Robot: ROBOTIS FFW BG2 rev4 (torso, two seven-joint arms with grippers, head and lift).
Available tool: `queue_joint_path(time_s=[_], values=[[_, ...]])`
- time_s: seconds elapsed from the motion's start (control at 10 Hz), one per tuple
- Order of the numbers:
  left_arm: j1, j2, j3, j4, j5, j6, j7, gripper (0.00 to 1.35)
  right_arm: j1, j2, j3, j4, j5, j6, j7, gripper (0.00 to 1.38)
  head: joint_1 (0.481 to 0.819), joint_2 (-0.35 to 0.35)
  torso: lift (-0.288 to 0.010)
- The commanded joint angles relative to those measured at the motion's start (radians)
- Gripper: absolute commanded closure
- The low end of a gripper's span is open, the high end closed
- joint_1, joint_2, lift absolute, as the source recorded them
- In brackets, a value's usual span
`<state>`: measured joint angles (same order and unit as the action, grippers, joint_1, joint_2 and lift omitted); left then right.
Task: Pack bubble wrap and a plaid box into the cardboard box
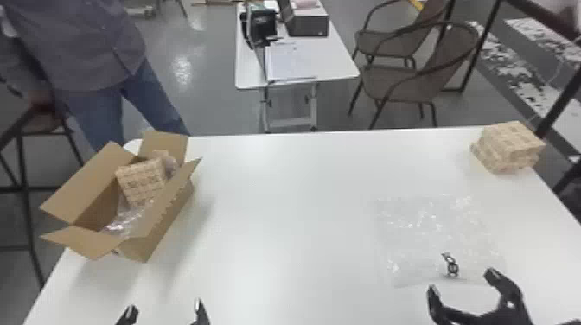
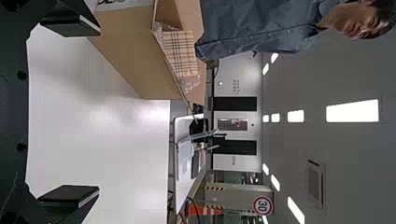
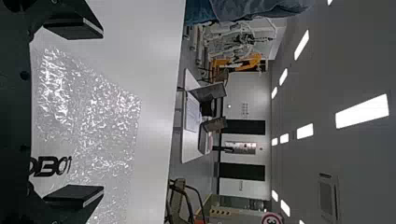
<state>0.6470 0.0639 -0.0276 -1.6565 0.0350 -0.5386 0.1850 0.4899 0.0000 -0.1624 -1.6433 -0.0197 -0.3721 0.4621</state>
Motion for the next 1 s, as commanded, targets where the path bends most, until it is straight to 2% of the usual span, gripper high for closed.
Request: queue_joint_path(time_s=[0.0, 0.9], values=[[0.000, -0.004, 0.002, 0.001, 0.000, 0.000, 0.001, 0.11, 0.001, 0.001, 0.004, -0.003, 0.001, -0.001, 0.000, 0.12, 0.695, 0.064, -0.073], [-0.004, -0.006, 0.000, 0.004, 0.014, 0.006, 0.001, 0.11, -0.002, 0.001, 0.004, -0.003, 0.001, -0.001, 0.000, 0.12, 0.695, 0.073, -0.073]])
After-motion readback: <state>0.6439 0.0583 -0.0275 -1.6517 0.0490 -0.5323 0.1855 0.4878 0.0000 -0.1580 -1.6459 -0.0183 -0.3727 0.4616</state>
